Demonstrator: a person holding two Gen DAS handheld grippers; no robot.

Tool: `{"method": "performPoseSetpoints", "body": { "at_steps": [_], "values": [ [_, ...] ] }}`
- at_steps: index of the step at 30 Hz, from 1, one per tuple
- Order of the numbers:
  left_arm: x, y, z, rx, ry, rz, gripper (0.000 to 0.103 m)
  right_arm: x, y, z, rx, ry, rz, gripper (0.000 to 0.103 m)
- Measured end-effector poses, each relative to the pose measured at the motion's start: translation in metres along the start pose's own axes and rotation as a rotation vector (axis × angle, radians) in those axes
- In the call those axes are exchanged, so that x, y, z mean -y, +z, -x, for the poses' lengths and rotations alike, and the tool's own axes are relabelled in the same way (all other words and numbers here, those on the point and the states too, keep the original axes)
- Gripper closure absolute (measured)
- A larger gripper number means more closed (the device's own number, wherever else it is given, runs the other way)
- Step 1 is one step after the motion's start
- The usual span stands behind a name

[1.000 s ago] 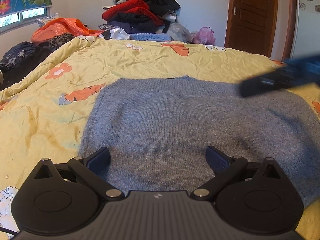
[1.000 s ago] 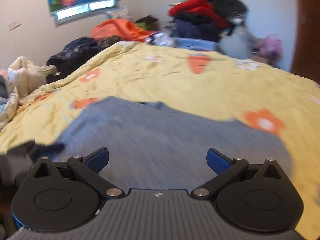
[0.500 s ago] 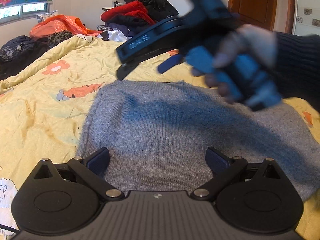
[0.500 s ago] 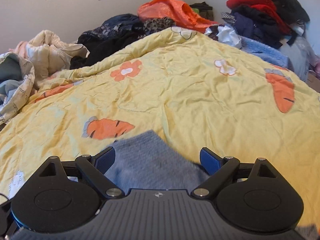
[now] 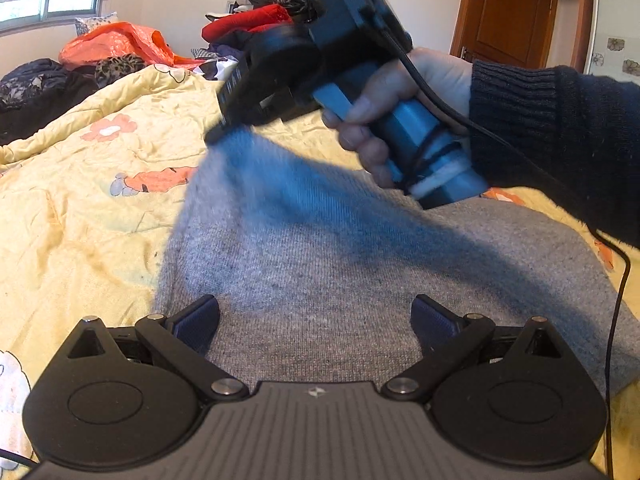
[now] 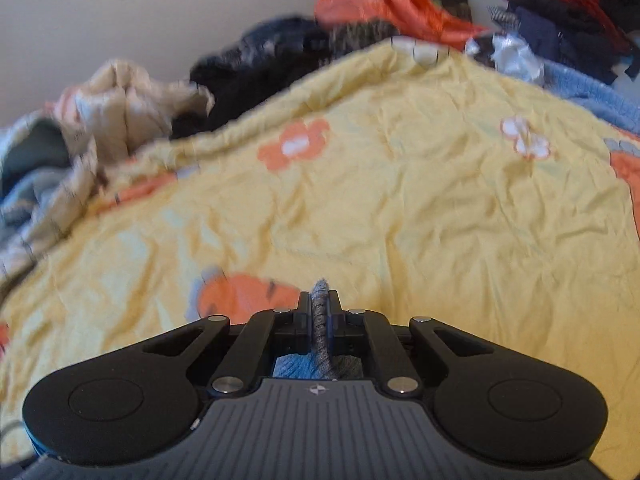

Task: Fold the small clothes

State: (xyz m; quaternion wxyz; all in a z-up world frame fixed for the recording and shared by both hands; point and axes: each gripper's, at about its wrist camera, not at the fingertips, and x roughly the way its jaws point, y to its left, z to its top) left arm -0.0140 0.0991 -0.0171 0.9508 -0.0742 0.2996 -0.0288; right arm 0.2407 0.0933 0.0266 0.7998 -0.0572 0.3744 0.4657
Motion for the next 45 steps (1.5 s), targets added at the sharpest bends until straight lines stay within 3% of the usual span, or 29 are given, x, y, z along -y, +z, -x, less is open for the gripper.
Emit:
{"method": "performPoseSetpoints", "body": {
  "at_steps": [2, 5, 6, 8, 9, 10, 13, 18, 21, 24, 25, 27, 30, 33, 35, 38, 42, 45],
  "values": [
    [0.001, 0.000, -0.001, -0.002, 0.001, -0.001, 0.000, 0.001, 0.003, 0.002, 0.070, -0.014, -0.016, 0.092],
    [0.003, -0.001, -0.001, -0.007, 0.009, -0.014, 0.000, 0.003, -0.013, -0.027, -0.031, -0.105, 0.032, 0.092],
    [0.003, -0.001, -0.001, -0.007, 0.011, -0.017, 0.000, 0.001, -0.019, -0.024, 0.011, -0.109, 0.042, 0.091],
    [0.004, -0.001, 0.000, -0.009, 0.014, -0.026, 0.000, 0.002, -0.023, -0.015, 0.017, -0.132, -0.012, 0.068],
    [0.004, 0.000, 0.002, -0.007, 0.017, -0.032, 0.000, 0.003, -0.024, -0.005, 0.016, -0.145, -0.051, 0.034],
    [0.005, -0.001, 0.005, -0.002, 0.016, -0.042, 0.000, 0.002, -0.029, 0.010, 0.041, -0.154, -0.085, 0.016],
    [0.007, 0.010, 0.010, 0.022, -0.007, -0.102, 0.000, 0.004, -0.062, 0.074, 0.173, -0.165, -0.123, 0.019],
    [0.018, 0.047, -0.018, 0.032, -0.026, -0.149, 0.000, 0.050, -0.127, 0.163, 0.217, -0.337, -0.254, 0.019],
    [0.020, 0.066, -0.053, -0.012, -0.045, -0.133, 0.000, 0.085, -0.156, 0.198, 0.225, -0.430, -0.376, 0.019],
    [0.012, 0.065, -0.091, -0.119, 0.041, -0.122, 0.000, 0.106, -0.178, 0.209, 0.187, -0.529, -0.399, 0.018],
    [0.010, 0.062, -0.089, -0.101, 0.027, -0.133, 0.000, 0.111, -0.187, 0.204, 0.158, -0.571, -0.408, 0.019],
    [0.006, 0.062, -0.089, -0.105, 0.013, -0.134, 0.000, 0.106, -0.207, 0.196, 0.188, -0.600, -0.309, 0.017],
    [0.009, 0.064, -0.093, -0.110, 0.045, -0.159, 0.000, 0.102, -0.205, 0.188, 0.178, -0.626, -0.293, 0.012],
    [0.006, 0.066, -0.079, -0.066, 0.160, -0.157, 0.000, 0.101, -0.200, 0.184, 0.164, -0.624, -0.286, 0.008],
    [-0.001, 0.062, -0.043, 0.017, 0.217, -0.101, 0.000, 0.100, -0.203, 0.185, 0.172, -0.620, -0.288, 0.008],
    [-0.027, 0.044, 0.020, 0.067, 0.134, 0.112, 0.000, 0.097, -0.205, 0.194, 0.194, -0.615, -0.297, 0.008],
    [-0.050, 0.002, 0.082, 0.017, 0.051, 0.372, 0.000, 0.097, -0.206, 0.195, 0.201, -0.607, -0.302, 0.006],
    [-0.055, -0.024, 0.106, -0.020, 0.002, 0.505, 0.000, 0.096, -0.206, 0.195, 0.202, -0.604, -0.301, 0.005]
  ]
}}
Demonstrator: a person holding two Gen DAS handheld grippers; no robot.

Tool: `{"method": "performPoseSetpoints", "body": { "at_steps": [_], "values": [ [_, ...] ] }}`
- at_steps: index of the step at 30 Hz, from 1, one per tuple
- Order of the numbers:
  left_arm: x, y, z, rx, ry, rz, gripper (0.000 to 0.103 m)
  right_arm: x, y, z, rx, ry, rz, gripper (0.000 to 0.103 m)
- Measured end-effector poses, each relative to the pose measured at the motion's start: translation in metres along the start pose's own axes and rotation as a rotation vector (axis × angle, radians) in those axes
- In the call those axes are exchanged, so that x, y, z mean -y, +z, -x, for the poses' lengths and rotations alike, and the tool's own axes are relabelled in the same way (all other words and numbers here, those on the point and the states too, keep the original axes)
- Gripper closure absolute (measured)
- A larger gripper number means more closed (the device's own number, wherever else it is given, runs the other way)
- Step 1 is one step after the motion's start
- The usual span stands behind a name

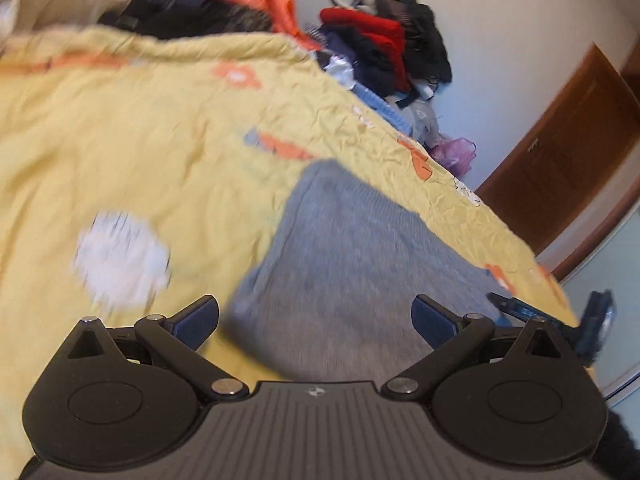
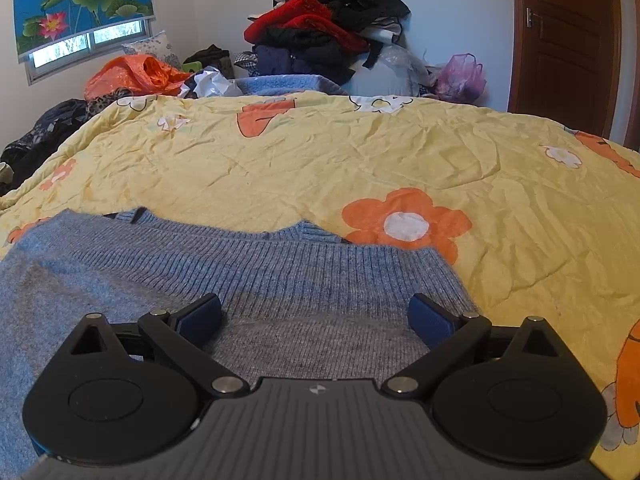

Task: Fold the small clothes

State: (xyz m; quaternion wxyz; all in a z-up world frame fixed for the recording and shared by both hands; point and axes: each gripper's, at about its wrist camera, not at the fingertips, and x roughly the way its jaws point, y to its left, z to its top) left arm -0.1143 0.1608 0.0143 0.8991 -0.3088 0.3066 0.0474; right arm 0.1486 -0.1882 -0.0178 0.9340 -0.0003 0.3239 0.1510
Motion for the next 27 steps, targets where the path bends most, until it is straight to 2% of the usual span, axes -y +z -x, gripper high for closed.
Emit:
{"method": "performPoseSetpoints", "body": {
  "at_steps": [2, 4, 7, 9, 10, 11, 12, 15, 17, 18, 20, 21, 22, 23, 24, 26, 27],
  "values": [
    [-0.005, -0.007, 0.000, -0.038, -0.037, 0.043, 0.000, 0.001, 0.000, 0.001, 0.003, 0.005, -0.005, 0.004],
    [-0.009, -0.010, -0.011, -0.073, -0.042, 0.109, 0.000, 0.002, 0.000, 0.002, 0.005, 0.010, -0.010, 0.004],
    [-0.018, -0.002, -0.024, -0.042, -0.065, 0.226, 0.000, 0.004, -0.001, 0.003, 0.009, 0.018, -0.020, 0.004],
    [-0.017, 0.004, -0.030, -0.029, -0.057, 0.250, 0.003, 0.005, -0.001, 0.004, 0.013, 0.022, -0.027, 0.004],
    [-0.015, 0.006, -0.033, -0.020, -0.045, 0.245, 0.025, 0.005, -0.002, 0.005, 0.014, 0.023, -0.030, 0.004],
    [-0.013, 0.008, -0.038, -0.031, -0.032, 0.238, 0.045, 0.005, -0.001, 0.005, 0.014, 0.024, -0.032, 0.003],
    [-0.013, 0.008, -0.044, -0.055, -0.016, 0.238, 0.069, 0.005, -0.002, 0.005, 0.015, 0.025, -0.032, 0.003],
    [-0.014, 0.006, -0.049, -0.048, 0.003, 0.247, 0.069, 0.005, -0.002, 0.006, 0.017, 0.030, -0.036, 0.003],
    [-0.014, 0.007, -0.049, -0.049, -0.023, 0.258, 0.058, 0.006, -0.002, 0.006, 0.020, 0.035, -0.041, 0.003],
    [-0.016, 0.007, -0.049, -0.044, -0.047, 0.270, 0.049, 0.007, -0.002, 0.006, 0.020, 0.039, -0.044, 0.002],
    [-0.014, 0.007, -0.048, -0.028, -0.035, 0.269, 0.049, 0.007, -0.002, 0.007, 0.022, 0.044, -0.050, 0.002],
    [-0.012, 0.007, -0.048, -0.021, -0.019, 0.250, 0.053, 0.008, -0.002, 0.007, 0.022, 0.047, -0.052, 0.002],
    [-0.009, 0.007, -0.049, -0.016, 0.013, 0.232, 0.075, 0.008, -0.002, 0.007, 0.023, 0.049, -0.054, 0.002],
    [-0.008, 0.007, -0.051, -0.019, 0.049, 0.221, 0.089, 0.008, -0.002, 0.007, 0.024, 0.051, -0.057, 0.002],
    [-0.010, 0.007, -0.054, -0.028, 0.075, 0.219, 0.097, 0.008, -0.002, 0.008, 0.024, 0.053, -0.058, 0.002],
    [-0.010, 0.005, -0.051, -0.003, 0.084, 0.219, 0.097, 0.009, -0.002, 0.007, 0.024, 0.055, -0.060, 0.002],
    [-0.004, 0.005, -0.048, 0.011, 0.095, 0.182, 0.097, 0.009, -0.002, 0.007, 0.024, 0.055, -0.060, 0.002]
  ]
}}
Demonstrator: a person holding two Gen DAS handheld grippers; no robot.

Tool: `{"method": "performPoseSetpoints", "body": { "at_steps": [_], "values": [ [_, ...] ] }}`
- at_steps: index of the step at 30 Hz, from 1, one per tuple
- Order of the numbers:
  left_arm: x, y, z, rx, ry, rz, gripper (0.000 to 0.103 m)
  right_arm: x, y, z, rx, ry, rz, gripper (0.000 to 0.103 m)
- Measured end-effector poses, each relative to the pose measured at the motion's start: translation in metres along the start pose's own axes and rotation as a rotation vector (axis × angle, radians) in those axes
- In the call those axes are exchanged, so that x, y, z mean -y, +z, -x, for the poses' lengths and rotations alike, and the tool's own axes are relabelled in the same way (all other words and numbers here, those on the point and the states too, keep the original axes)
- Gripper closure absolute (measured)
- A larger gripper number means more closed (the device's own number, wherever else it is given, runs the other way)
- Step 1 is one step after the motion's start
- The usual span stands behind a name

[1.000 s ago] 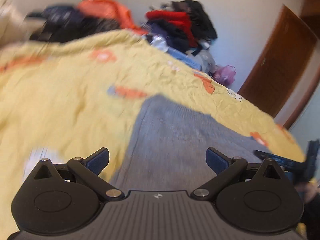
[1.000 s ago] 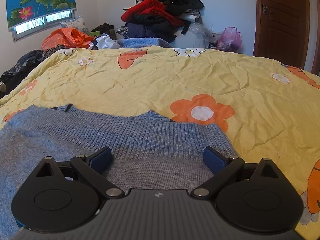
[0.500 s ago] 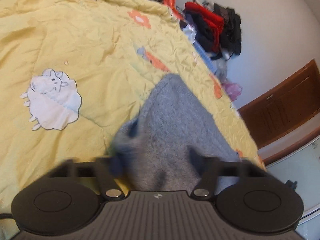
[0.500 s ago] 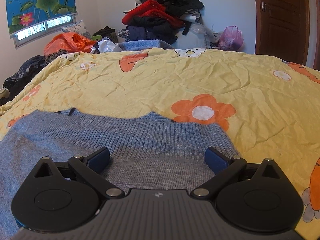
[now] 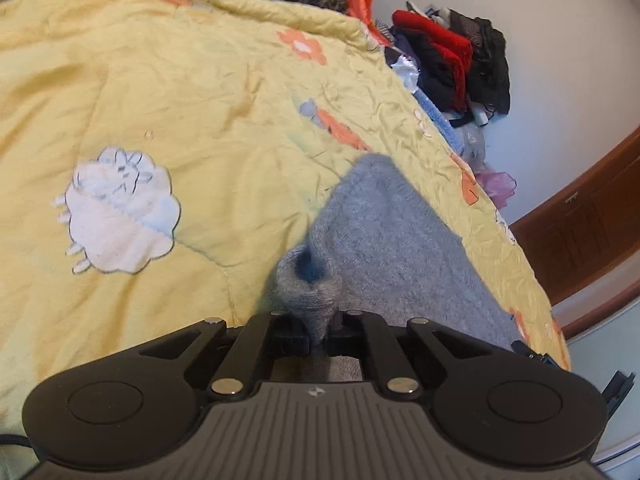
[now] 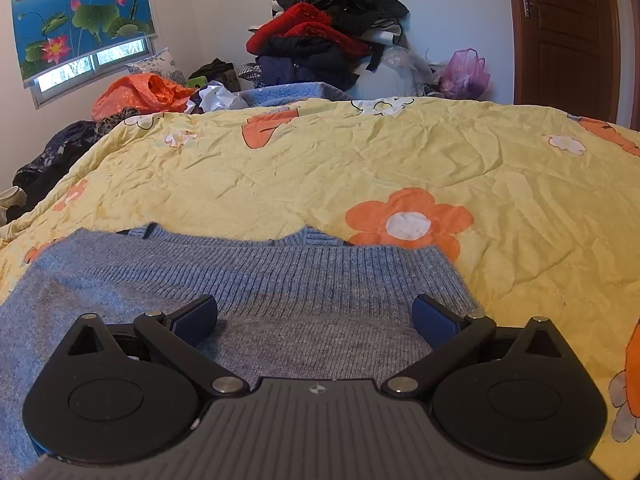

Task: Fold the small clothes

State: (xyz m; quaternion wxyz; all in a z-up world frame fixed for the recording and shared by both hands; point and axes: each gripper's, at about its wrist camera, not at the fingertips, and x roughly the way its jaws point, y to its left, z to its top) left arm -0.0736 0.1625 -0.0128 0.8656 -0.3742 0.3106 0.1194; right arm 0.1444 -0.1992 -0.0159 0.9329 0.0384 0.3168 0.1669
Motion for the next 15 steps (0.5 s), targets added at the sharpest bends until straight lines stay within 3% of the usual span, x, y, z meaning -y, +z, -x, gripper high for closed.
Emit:
{"method": "performPoseSetpoints", "body": {
  "at_steps": [3, 6, 7, 9, 12, 13, 15],
  "values": [
    [0.032, -0.009, 0.012, 0.058, 0.003, -0.212, 0.098, -0.002, 0.001, -0.001, -0.007, -0.008, 0.008, 0.001],
    [0.082, -0.042, 0.026, 0.135, -0.029, -0.592, 0.098, -0.014, 0.016, 0.005, -0.008, -0.064, -0.028, 0.011],
    [0.093, -0.055, 0.027, 0.148, -0.033, -0.688, 0.098, -0.021, 0.026, 0.013, 0.009, -0.026, -0.069, 0.011],
    [0.106, -0.072, 0.021, 0.135, -0.038, -0.791, 0.097, -0.044, 0.047, 0.027, 0.020, 0.183, -0.137, 0.007],
    [0.110, -0.085, 0.013, 0.129, -0.018, -0.856, 0.097, -0.098, 0.063, 0.009, -0.205, 0.515, -0.154, 0.007],
    [0.110, -0.087, 0.012, 0.132, -0.011, -0.868, 0.097, -0.116, 0.063, -0.002, -0.272, 0.565, -0.153, 0.009],
    [0.110, -0.088, 0.012, 0.135, -0.008, -0.885, 0.097, -0.147, 0.061, -0.023, -0.357, 0.572, -0.134, 0.013]
  ]
}}
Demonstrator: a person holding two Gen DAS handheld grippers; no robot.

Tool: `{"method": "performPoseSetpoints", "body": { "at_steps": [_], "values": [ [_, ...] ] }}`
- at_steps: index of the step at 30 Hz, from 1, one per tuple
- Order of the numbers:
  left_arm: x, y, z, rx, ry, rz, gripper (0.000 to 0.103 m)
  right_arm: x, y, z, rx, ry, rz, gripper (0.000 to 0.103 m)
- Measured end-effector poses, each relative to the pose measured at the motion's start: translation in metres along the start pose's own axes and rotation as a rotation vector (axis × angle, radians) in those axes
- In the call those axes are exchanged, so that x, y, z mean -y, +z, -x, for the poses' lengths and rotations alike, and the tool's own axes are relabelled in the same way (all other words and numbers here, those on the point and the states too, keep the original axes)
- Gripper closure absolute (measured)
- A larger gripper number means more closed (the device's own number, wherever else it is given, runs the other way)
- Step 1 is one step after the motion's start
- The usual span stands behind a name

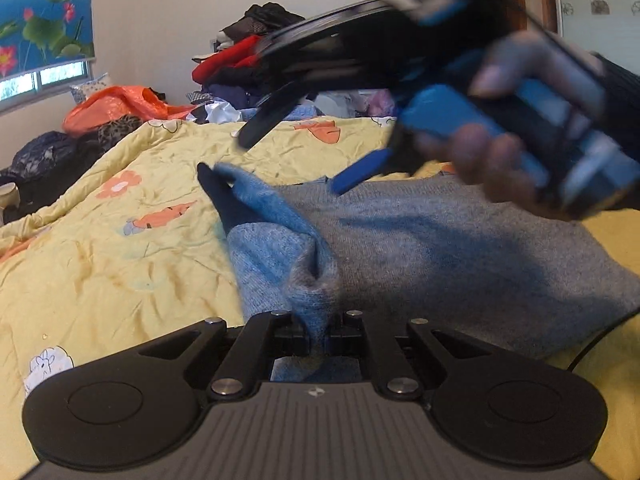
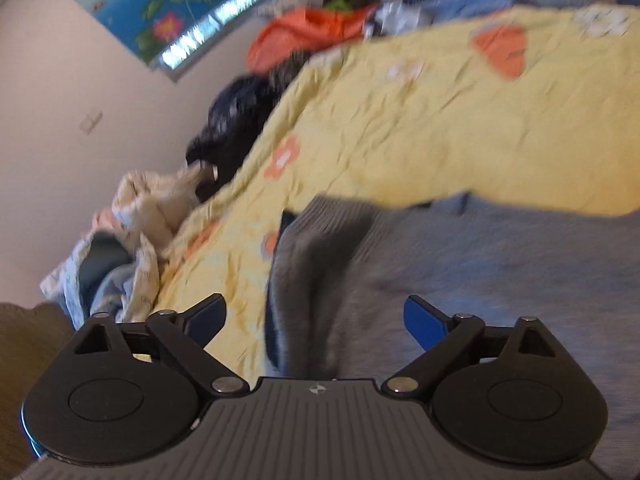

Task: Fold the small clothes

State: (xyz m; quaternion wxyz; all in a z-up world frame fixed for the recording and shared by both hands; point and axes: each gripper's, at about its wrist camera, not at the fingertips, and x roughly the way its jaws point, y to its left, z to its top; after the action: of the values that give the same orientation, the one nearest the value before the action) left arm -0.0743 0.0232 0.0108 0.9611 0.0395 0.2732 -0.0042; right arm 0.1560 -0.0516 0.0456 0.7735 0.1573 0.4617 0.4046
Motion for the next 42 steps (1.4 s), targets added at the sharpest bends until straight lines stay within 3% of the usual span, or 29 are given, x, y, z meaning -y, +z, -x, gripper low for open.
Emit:
{"method": "performPoseSetpoints", "body": {
  "at_steps": [5, 8, 9, 12, 15, 22, 32, 36, 39, 42],
  "values": [
    [0.002, -0.005, -0.002, -0.002, -0.005, -0.034, 0.097, -0.045, 0.010, -0.058, -0.101, -0.117, 0.176, 0.020],
    [0.003, -0.007, -0.004, -0.001, -0.008, -0.045, 0.097, -0.074, 0.008, -0.082, -0.141, -0.183, 0.339, 0.032],
    [0.003, -0.006, -0.006, -0.003, -0.008, -0.043, 0.097, -0.079, 0.007, -0.091, -0.161, -0.218, 0.382, 0.040],
    [-0.001, -0.005, -0.007, -0.007, -0.006, -0.039, 0.097, -0.069, 0.002, -0.114, -0.208, -0.339, 0.449, 0.078],
    [0.001, 0.001, 0.000, 0.008, -0.027, -0.039, 0.097, -0.049, 0.007, -0.098, -0.170, -0.266, 0.391, 0.085],
    [0.039, 0.019, 0.012, 0.066, -0.167, -0.089, 0.097, -0.001, 0.019, -0.006, -0.047, -0.081, 0.241, 0.088],
    [0.125, 0.033, -0.001, 0.039, -0.419, -0.207, 0.097, 0.123, -0.006, 0.115, 0.031, -0.158, 0.078, 0.089],
    [0.152, 0.023, -0.019, -0.032, -0.447, -0.255, 0.097, 0.155, -0.025, 0.137, 0.050, -0.194, 0.038, 0.089],
    [0.160, 0.018, -0.027, -0.052, -0.435, -0.303, 0.097, 0.172, -0.036, 0.143, 0.072, -0.154, 0.004, 0.088],
    [0.164, 0.016, -0.026, -0.047, -0.421, -0.340, 0.097, 0.181, -0.035, 0.147, 0.093, -0.084, -0.052, 0.074]
  ]
}}
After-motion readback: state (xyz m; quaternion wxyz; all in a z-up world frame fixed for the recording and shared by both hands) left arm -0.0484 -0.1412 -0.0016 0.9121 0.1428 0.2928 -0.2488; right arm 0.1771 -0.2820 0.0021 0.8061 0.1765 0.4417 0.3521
